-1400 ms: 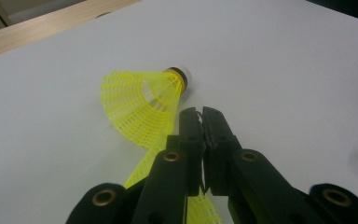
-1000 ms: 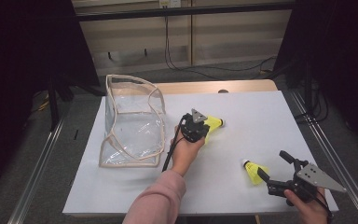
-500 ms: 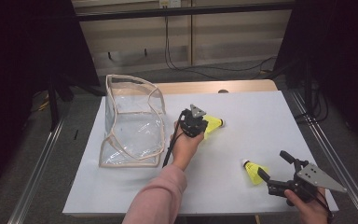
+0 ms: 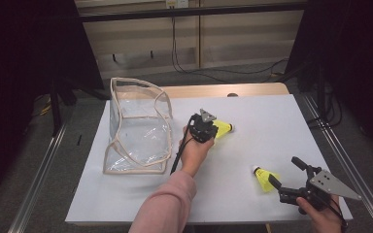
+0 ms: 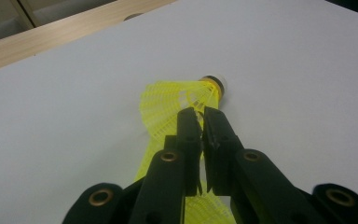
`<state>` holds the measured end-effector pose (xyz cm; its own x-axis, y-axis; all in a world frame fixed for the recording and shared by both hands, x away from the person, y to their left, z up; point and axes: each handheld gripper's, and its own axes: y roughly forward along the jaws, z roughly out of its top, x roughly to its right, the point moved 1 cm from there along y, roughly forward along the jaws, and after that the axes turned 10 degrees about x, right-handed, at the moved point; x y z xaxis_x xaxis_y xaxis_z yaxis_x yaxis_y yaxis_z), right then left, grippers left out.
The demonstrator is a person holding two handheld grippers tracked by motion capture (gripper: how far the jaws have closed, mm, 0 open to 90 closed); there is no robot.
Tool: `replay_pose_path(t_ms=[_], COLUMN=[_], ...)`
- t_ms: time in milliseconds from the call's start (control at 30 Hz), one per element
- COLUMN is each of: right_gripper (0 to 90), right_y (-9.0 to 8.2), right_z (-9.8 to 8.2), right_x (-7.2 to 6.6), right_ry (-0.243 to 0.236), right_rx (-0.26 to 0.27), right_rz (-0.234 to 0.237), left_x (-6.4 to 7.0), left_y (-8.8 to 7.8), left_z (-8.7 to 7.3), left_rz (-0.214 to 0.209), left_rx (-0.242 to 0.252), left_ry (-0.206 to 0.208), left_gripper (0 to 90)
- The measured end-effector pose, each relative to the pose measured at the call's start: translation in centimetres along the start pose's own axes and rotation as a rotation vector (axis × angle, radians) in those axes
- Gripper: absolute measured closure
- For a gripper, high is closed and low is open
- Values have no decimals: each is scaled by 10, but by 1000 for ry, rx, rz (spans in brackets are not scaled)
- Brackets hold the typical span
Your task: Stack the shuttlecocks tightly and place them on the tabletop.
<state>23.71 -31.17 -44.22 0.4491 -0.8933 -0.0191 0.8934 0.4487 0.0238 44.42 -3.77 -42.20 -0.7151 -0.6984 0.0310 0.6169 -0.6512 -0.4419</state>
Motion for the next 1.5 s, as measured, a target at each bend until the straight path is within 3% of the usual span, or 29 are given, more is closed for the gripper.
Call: replay_pose_path(t_ms=[800,1100,1167,1500], right_gripper=[28,28,28,28], right_y=[0,0,0,0], right_z=[0,0,0,0], right_x=[0,0,0,-1], right_ry=[-2,-3,1,-7], right_rx=[-1,-2,-1,-6], right_rz=[-2,0,-1,3], left_x=[1,5,7,13], left_y=[-5,-15,-17,-29], left_z=[4,4,2,-10], left_rz=[-16,-44,-54,-97], left_rx=[24,27,34,21], left_ry=[-8,-2,-20,-18], left_gripper=[843,843,842,813])
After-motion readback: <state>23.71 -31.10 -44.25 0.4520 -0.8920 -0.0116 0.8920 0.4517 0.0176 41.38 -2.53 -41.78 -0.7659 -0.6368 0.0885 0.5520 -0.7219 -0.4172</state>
